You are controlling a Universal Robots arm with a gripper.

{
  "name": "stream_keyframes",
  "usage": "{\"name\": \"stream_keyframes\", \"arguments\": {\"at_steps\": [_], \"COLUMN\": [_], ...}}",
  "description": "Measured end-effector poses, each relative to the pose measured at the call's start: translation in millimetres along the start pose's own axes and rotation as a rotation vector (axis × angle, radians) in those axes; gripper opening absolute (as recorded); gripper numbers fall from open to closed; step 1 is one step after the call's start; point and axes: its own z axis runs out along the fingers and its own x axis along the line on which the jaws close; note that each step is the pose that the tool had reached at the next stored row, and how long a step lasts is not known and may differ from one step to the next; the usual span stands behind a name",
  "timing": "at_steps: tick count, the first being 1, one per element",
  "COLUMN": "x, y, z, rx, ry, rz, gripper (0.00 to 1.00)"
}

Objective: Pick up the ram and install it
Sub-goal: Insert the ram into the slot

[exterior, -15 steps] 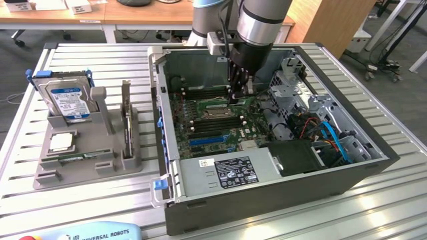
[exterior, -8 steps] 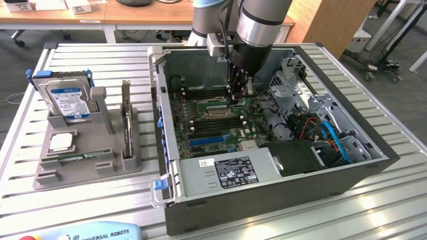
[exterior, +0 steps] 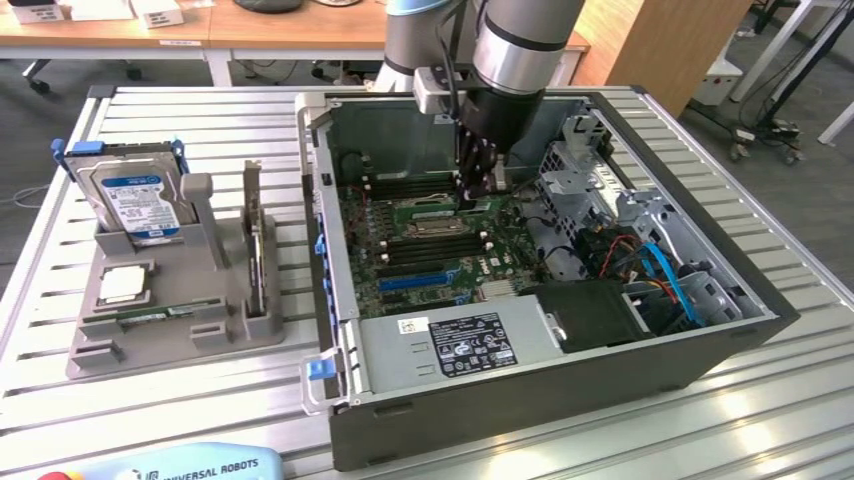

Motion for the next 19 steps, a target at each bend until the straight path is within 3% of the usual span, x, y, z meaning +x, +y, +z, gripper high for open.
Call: {"name": "stream_keyframes", "arguments": {"at_steps": [19], "x": [0.7], "y": [-0.7], "z": [16.9], "rx": [-0.0001], "ry": [0.0], "rz": [-0.004], "gripper": [0.12]}}
